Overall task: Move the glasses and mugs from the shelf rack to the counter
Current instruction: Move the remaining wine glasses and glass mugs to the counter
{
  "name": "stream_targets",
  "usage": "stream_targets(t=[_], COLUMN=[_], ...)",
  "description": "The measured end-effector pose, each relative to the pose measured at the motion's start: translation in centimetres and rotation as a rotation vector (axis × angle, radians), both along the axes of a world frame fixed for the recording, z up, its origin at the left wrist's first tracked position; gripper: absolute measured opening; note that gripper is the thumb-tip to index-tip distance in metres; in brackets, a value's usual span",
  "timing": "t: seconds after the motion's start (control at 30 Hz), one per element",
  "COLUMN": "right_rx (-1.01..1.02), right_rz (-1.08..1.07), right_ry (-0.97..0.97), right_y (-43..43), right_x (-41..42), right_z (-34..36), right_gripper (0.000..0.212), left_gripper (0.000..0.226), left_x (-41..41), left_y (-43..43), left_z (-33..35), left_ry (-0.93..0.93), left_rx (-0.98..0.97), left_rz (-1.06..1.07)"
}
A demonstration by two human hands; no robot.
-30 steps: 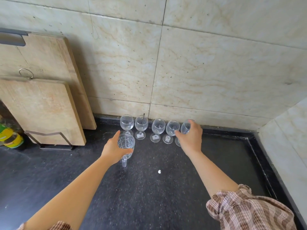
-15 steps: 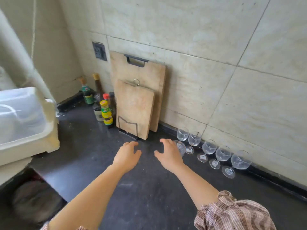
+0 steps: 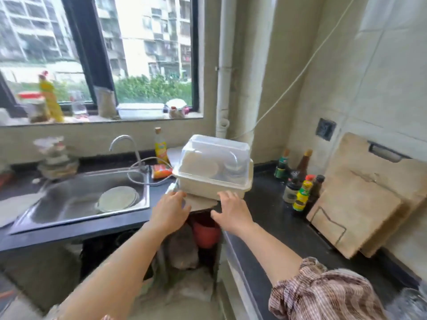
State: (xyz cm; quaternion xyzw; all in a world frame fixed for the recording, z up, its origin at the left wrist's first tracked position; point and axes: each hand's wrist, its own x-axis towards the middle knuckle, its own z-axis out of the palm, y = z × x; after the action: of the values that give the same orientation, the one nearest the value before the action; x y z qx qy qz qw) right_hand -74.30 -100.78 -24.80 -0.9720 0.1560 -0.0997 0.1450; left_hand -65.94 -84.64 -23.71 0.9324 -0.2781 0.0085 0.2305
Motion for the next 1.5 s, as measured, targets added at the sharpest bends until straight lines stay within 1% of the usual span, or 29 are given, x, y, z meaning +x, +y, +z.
stream_targets(t=[0.07,0.17,0.23,0.33,0.43,0.57,0.8,0.9,1.07,1.2,1.3,1.5], right_rx=[-0.042,-0.053,-0.076,-0.061,-0.066,-0.073,-0.099,-0.104,-0.073,-0.027,0.006,0.100], right_rz=[0.080,0.178,0.245,0.328,0.406,0.495,0.609,0.657,0.712,0.748,0.779,0.800], right_ry=[-0.006,0.007,-0.006,-0.023,-0.048,-0.085,-0.149,-0.170,-0.194,-0.213,-0.193,-0.160], right_y=[5.8,14.6,20.4,28.2,35.0,42.6,52.6,56.1,61.6,66.1,69.4,75.2], right_x=[3.4,8.2,11.5,16.0,20.2,25.4,35.6,41.2,51.7,59.7,64.3,71.8], right_z=[0.6,1.6,2.5,4.2,5.8,8.0,9.8,9.9,10.7,12.0,12.2,11.5], right_gripper=[0.058,0.060,0.059,0.063,0.064,0.058,0.061,0.057,0.056,0.057,0.052,0.065], left_gripper=[0.038,0.040,0.040,0.040,0.042,0.041,0.038,0.038,0.042,0.040,0.039,0.042], left_x=[2.4,5.7,7.8,10.6,13.1,16.6,25.1,30.2,40.0,47.2,51.7,59.7], left_y=[6.0,15.3,21.5,30.0,37.3,45.1,53.9,57.3,62.9,67.1,70.6,76.4], left_z=[0.8,1.9,2.8,4.3,6.1,8.2,9.9,9.9,10.0,10.4,10.6,10.2], left_ry=[-0.035,-0.090,-0.099,-0.104,-0.113,-0.125,-0.181,-0.199,-0.152,-0.146,-0.137,-0.117], left_rx=[0.019,0.055,0.071,0.071,0.064,0.039,-0.007,-0.039,-0.049,-0.122,-0.142,-0.309], left_rz=[0.081,0.191,0.243,0.334,0.418,0.528,0.642,0.682,0.738,0.793,0.830,0.900])
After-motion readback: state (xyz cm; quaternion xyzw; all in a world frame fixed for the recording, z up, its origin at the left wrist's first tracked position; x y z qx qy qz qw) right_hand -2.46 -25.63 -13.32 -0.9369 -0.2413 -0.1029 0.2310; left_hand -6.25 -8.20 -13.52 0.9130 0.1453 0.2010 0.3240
